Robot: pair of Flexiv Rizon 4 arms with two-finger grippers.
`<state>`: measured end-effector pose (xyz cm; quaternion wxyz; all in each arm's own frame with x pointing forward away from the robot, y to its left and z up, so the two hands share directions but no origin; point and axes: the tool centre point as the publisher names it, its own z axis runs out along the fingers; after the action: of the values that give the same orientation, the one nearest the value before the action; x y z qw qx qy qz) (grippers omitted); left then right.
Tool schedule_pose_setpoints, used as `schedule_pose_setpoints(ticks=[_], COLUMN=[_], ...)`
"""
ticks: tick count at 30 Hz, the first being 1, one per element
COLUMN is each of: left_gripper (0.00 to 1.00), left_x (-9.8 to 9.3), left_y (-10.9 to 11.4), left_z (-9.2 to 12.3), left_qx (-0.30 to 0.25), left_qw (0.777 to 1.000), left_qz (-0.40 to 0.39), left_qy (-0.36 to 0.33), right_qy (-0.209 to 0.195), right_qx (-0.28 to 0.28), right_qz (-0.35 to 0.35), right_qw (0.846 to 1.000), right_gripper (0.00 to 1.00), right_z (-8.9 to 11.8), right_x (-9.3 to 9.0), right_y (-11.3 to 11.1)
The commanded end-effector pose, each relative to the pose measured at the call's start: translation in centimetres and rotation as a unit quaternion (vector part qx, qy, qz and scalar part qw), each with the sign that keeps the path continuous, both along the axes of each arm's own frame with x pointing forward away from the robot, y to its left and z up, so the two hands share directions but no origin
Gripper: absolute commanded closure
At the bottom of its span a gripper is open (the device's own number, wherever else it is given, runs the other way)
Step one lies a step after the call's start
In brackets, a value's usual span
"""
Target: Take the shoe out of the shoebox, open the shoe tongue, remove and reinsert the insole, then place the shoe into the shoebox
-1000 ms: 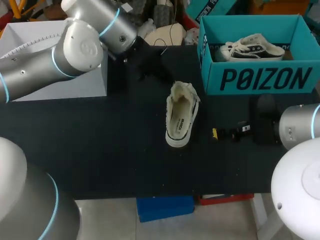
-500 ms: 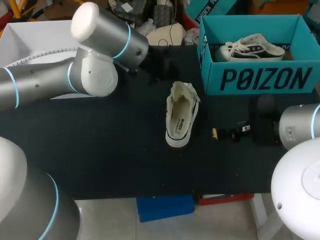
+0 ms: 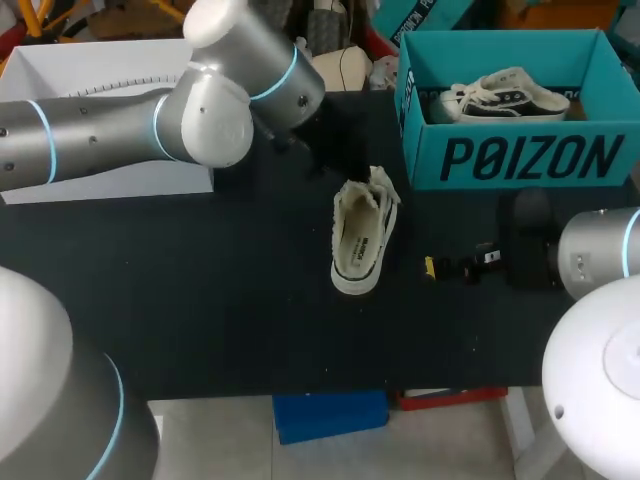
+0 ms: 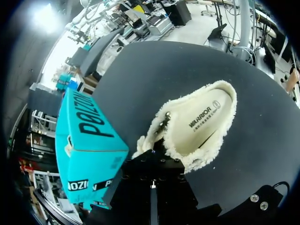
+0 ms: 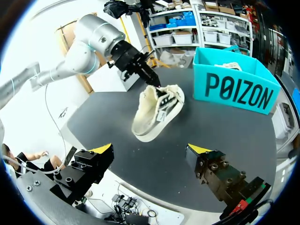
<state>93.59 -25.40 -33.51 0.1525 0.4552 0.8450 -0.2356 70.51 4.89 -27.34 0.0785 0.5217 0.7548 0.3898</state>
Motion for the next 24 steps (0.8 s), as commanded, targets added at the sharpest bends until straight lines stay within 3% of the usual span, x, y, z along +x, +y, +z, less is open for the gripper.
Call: schedule_pose_setpoints(ticks=[1, 17, 21, 24], left_gripper=[1.00, 1.00, 1.00, 1.00], left_x=[-0.8, -3.9, -3.8, -4.0], left_y=[0.1, 0.5, 0.7, 1.1], left_z=[-0.7, -3.9, -2.7, -0.2], left_qx=[0.031, 0.036, 0.034, 0.024], left_qw=[0.999, 0.998, 0.998, 0.998], left_qz=[-0.017, -0.026, -0.038, -0.050], left_qy=[0.021, 0.044, 0.033, 0.018], right_qy=[-0.001, -0.001, -0.001, -0.001], right_qx=[0.002, 0.002, 0.002, 0.002], right_qz=[0.000, 0.000, 0.000, 0.000], right_qw=[1.000, 1.000, 1.000, 1.000], right_gripper=[0.00, 0.00, 0.00, 0.00], right_z=[-0.2, -0.2, -0.2, -0.2], right_x=[0.0, 0.0, 0.0, 0.0], right_y=[0.0, 0.0, 0.0, 0.0])
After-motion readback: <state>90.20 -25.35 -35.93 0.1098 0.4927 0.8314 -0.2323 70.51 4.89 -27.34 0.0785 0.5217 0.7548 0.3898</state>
